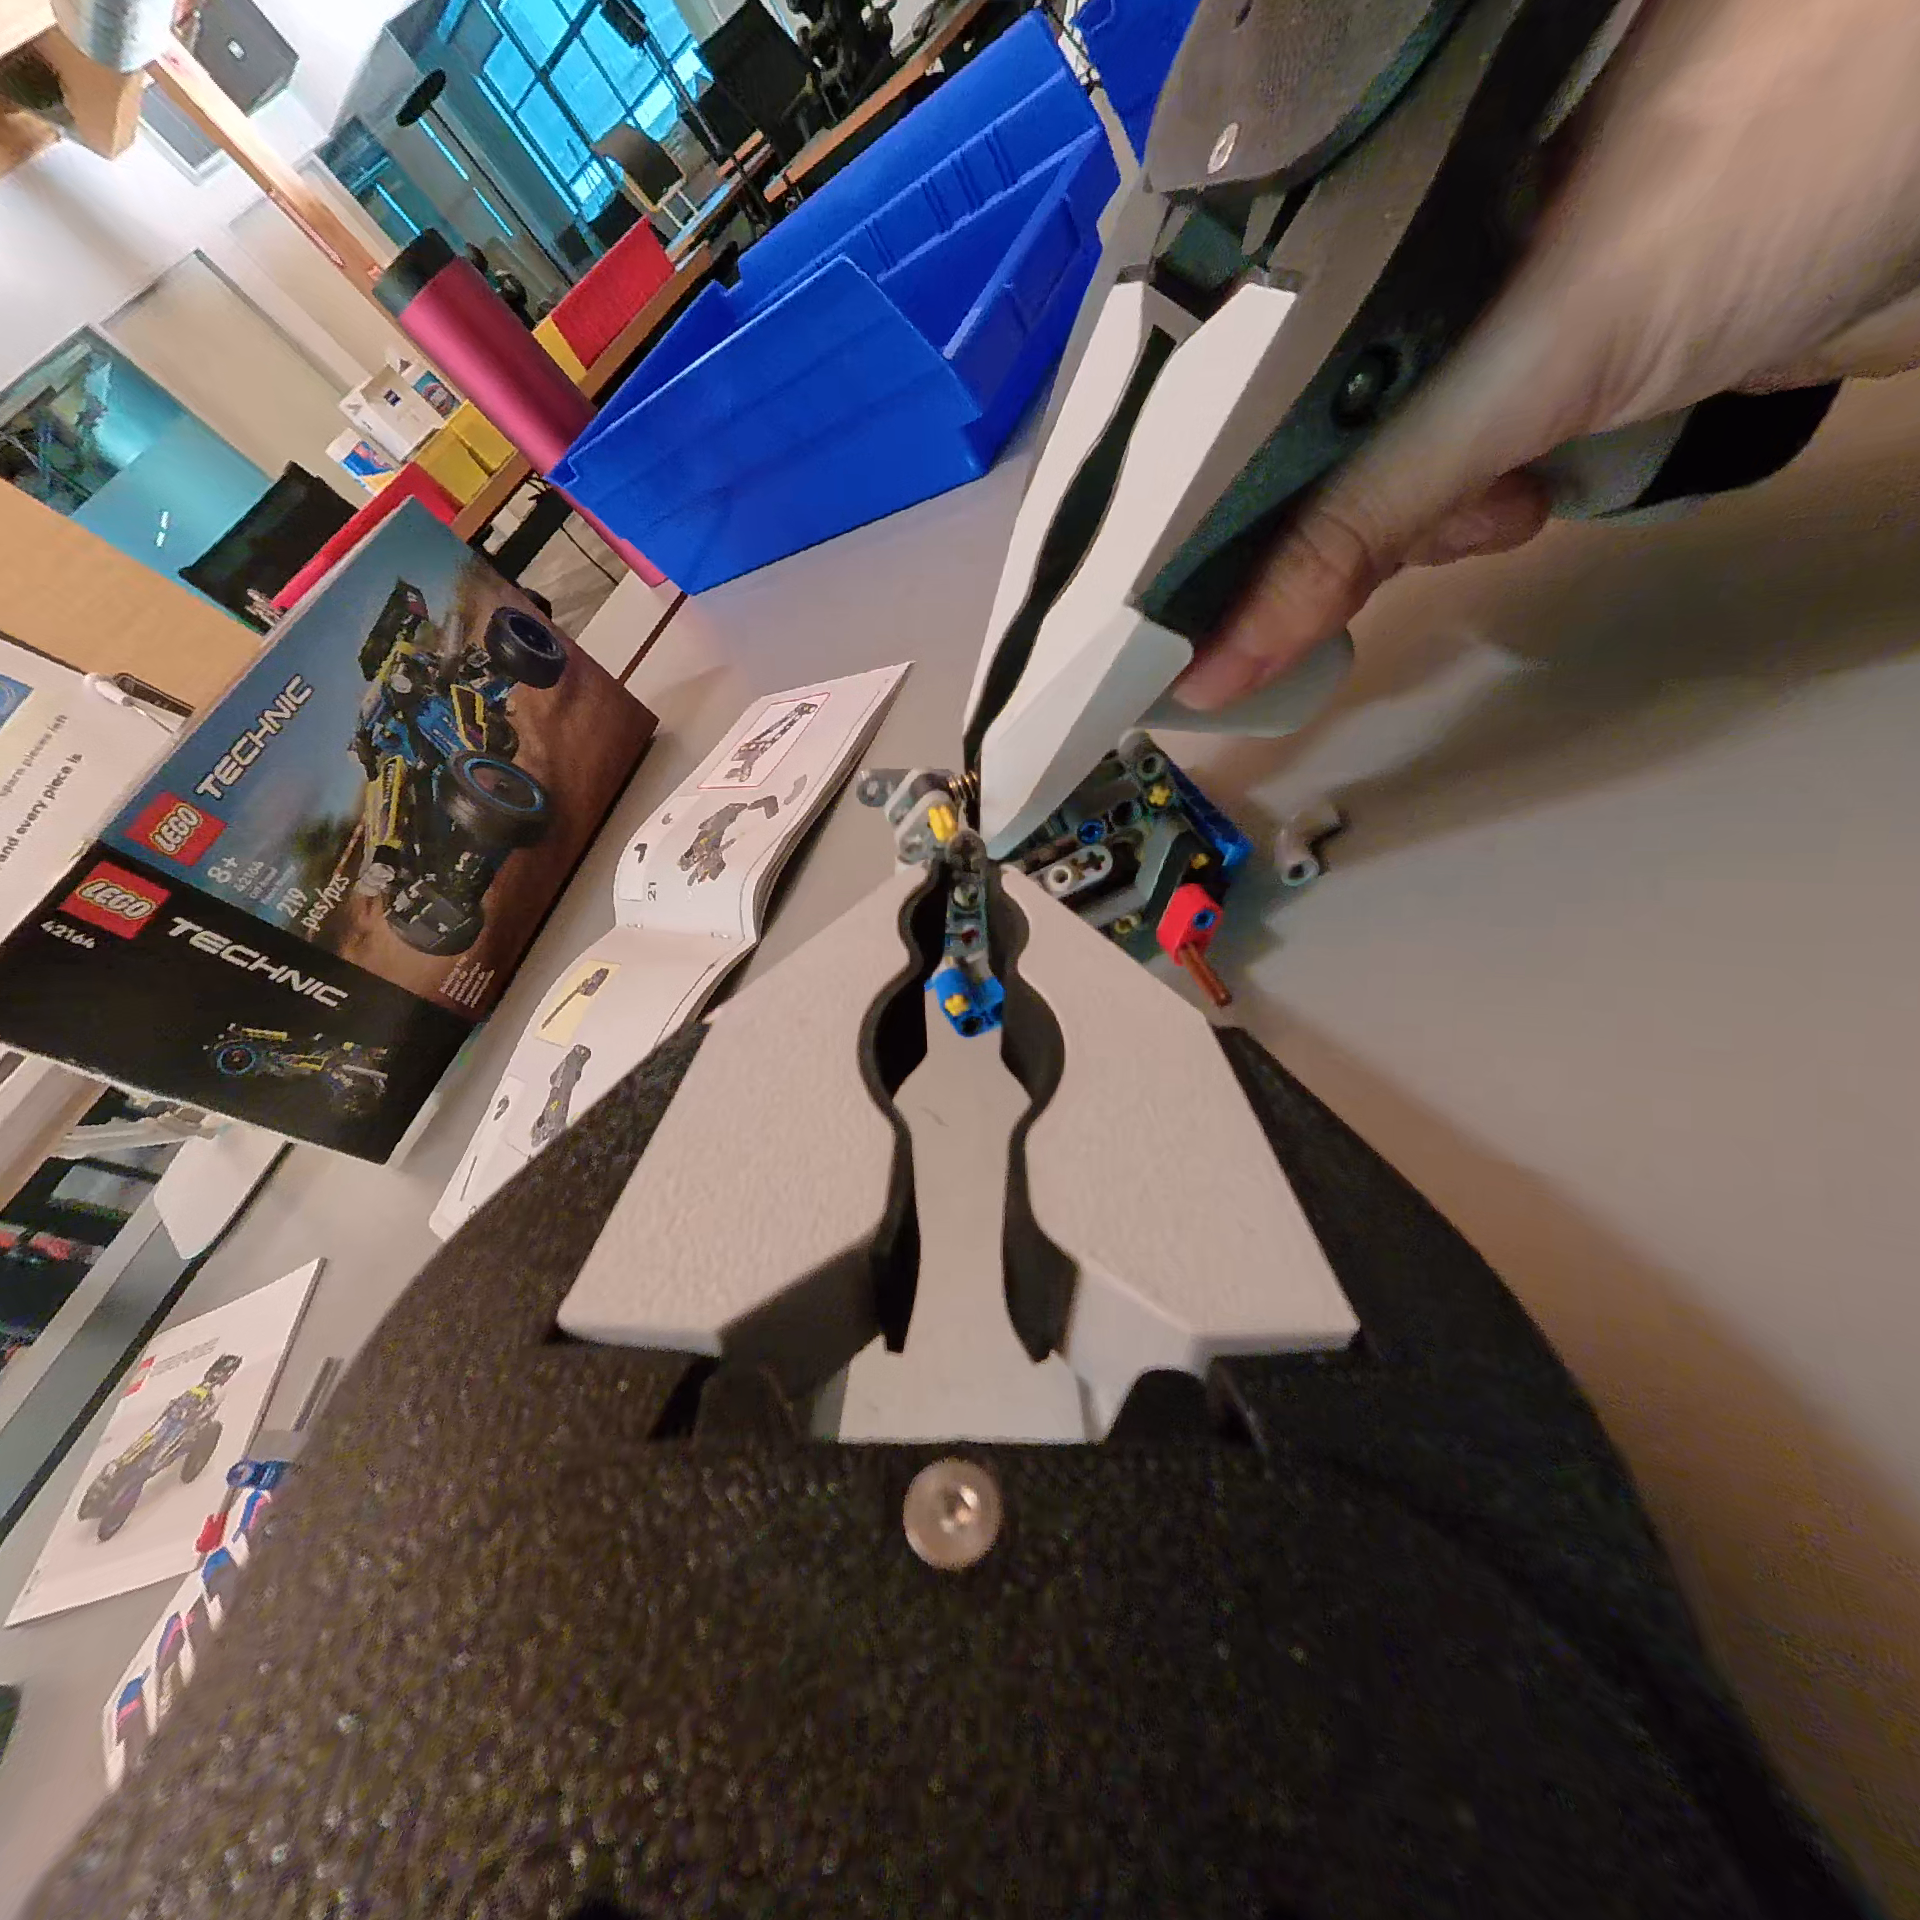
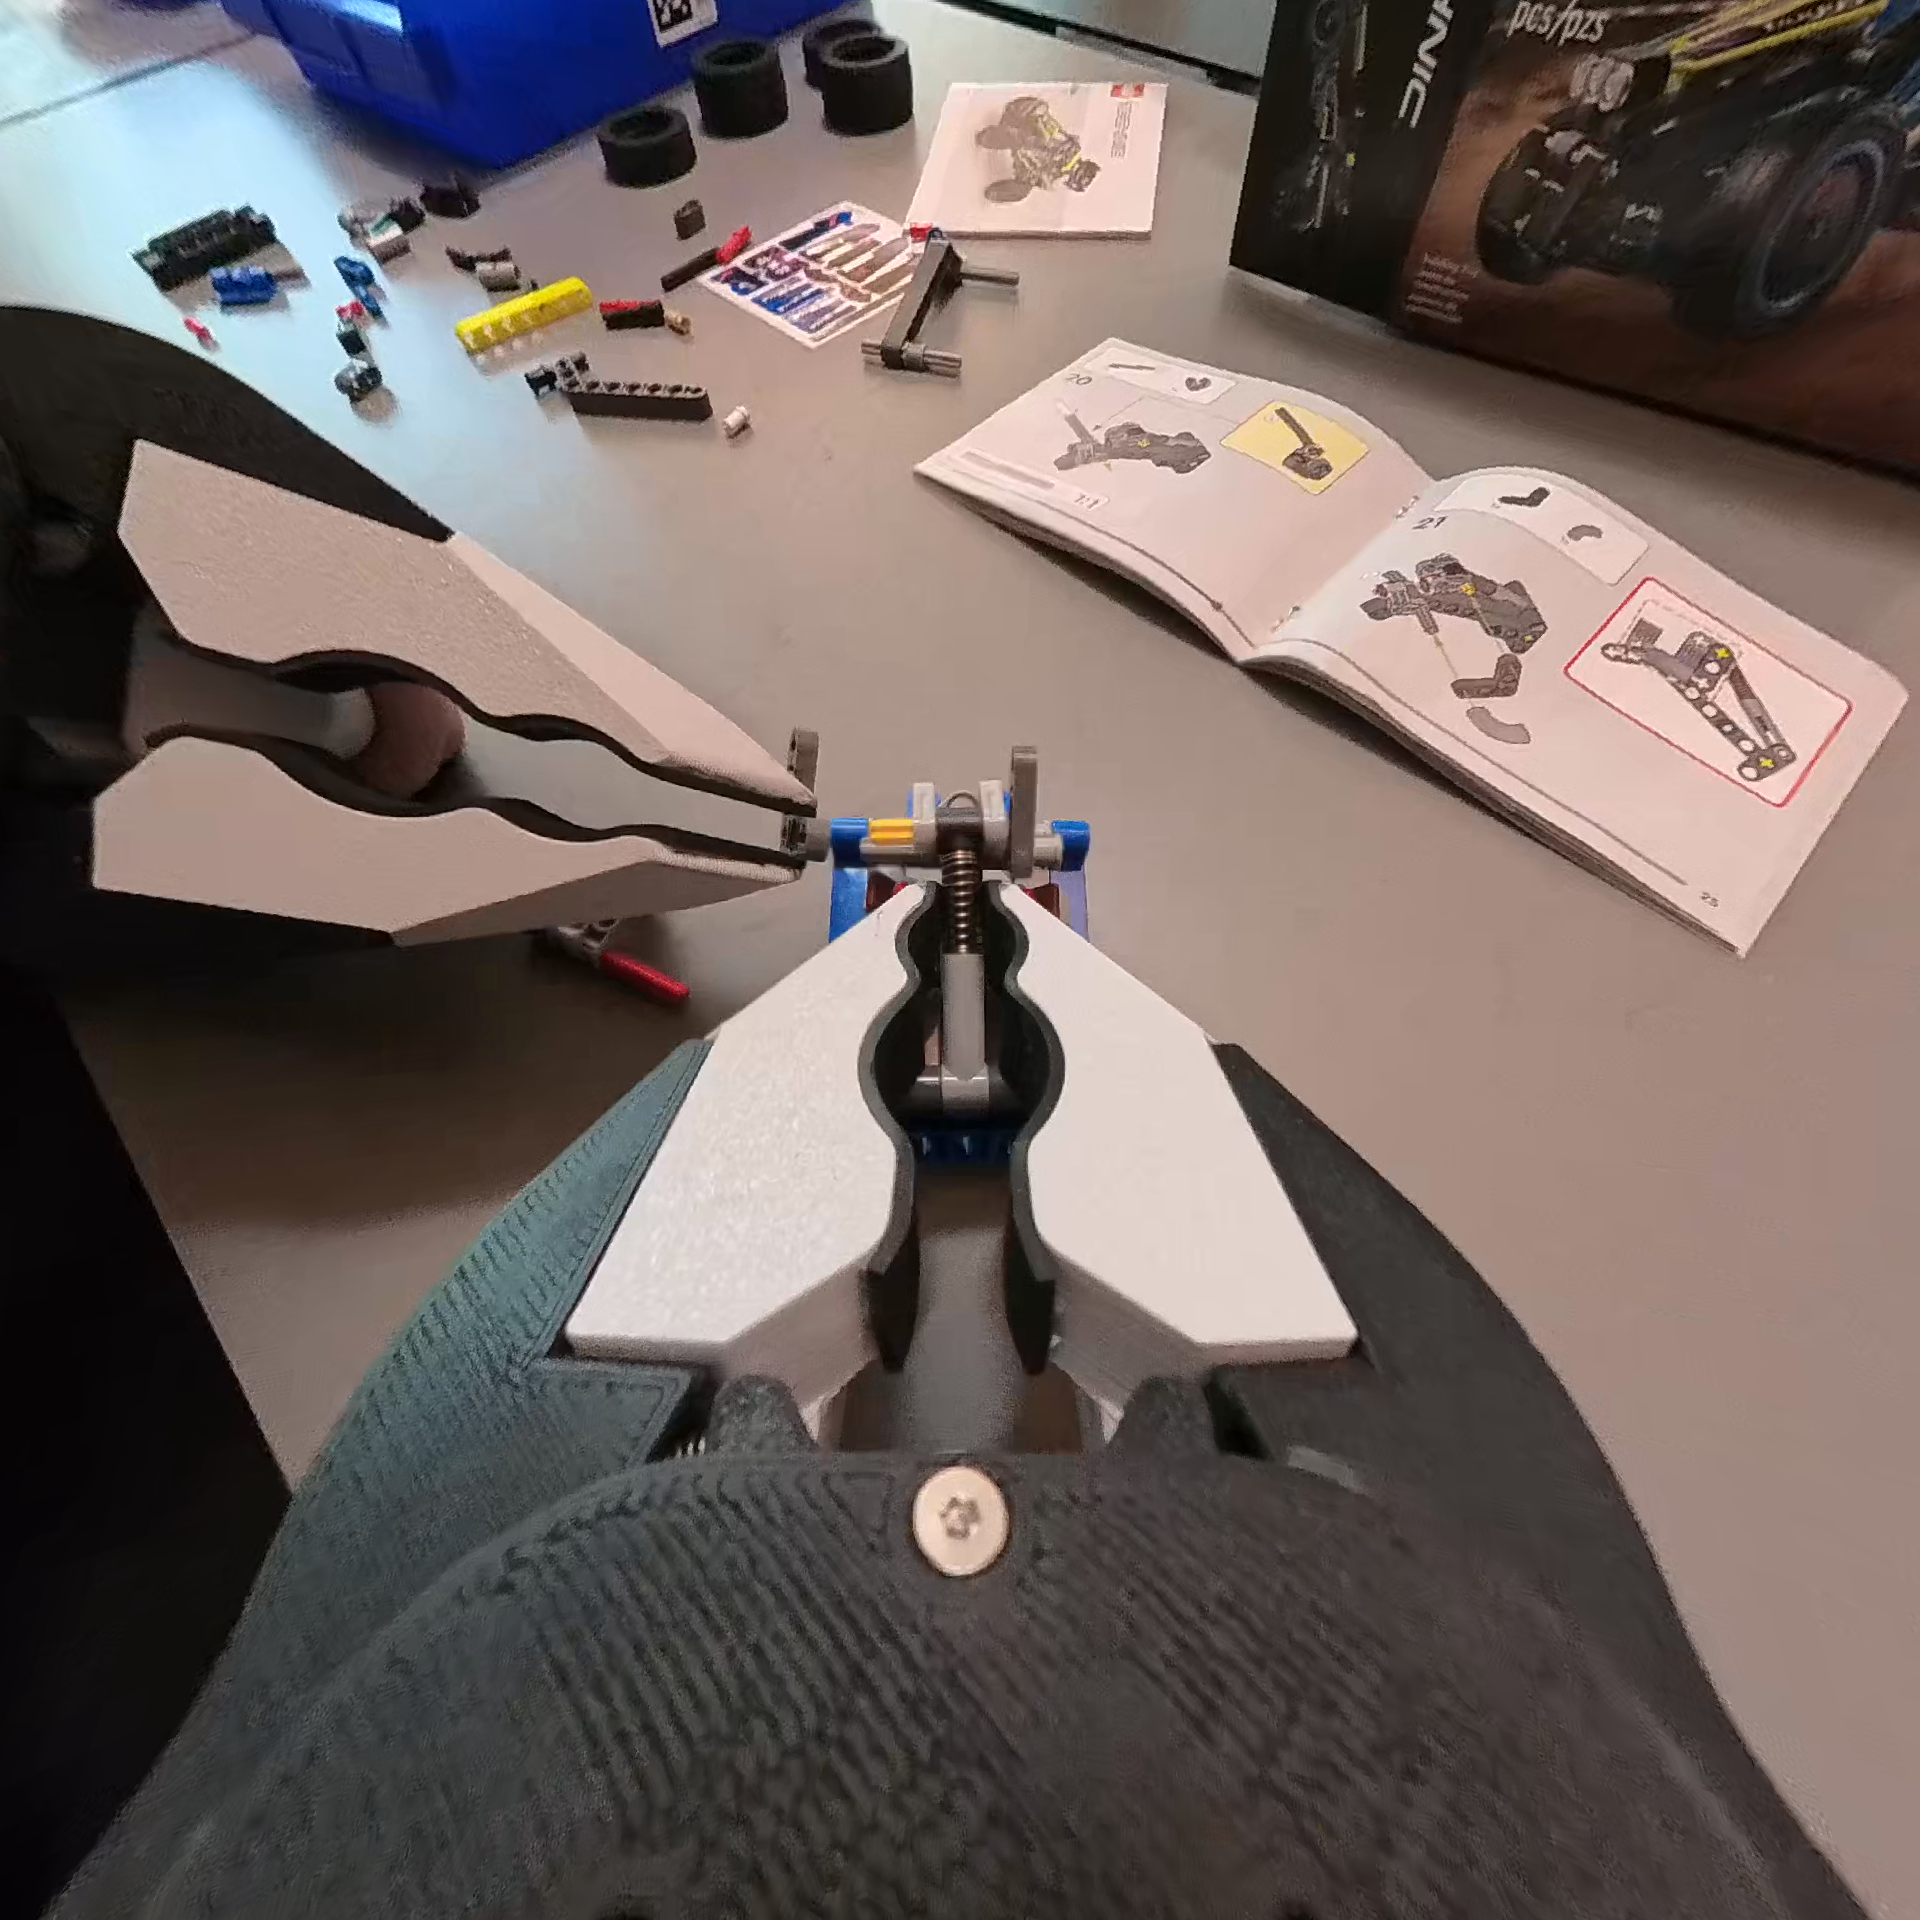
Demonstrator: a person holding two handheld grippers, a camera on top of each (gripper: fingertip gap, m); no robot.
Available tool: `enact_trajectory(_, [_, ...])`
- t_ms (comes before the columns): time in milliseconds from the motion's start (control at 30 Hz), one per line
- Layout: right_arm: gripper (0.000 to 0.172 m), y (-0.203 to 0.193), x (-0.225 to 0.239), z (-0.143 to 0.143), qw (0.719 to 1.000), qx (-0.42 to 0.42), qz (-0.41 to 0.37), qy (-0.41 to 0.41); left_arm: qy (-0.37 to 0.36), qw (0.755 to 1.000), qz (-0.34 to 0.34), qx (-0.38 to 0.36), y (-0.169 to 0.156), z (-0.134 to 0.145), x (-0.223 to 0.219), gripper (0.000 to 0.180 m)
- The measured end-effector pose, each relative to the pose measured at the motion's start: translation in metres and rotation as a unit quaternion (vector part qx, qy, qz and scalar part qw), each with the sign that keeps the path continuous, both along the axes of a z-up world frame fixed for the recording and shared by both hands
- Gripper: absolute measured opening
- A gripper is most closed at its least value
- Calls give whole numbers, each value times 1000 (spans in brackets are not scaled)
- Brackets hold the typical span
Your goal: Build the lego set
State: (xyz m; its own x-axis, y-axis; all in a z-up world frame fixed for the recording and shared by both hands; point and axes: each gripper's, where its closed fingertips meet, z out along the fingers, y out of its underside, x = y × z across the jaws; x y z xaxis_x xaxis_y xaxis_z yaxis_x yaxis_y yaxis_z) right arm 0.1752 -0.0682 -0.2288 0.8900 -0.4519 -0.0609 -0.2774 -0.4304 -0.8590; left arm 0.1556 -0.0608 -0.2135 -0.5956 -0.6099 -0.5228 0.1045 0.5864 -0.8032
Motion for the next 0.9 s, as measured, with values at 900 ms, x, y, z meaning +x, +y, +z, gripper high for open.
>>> enact_trajectory(900, [3, 8, 4, 6, 995, -58, 1, -82, 19, 999, 22, -18, 9, 1, 3, 4])
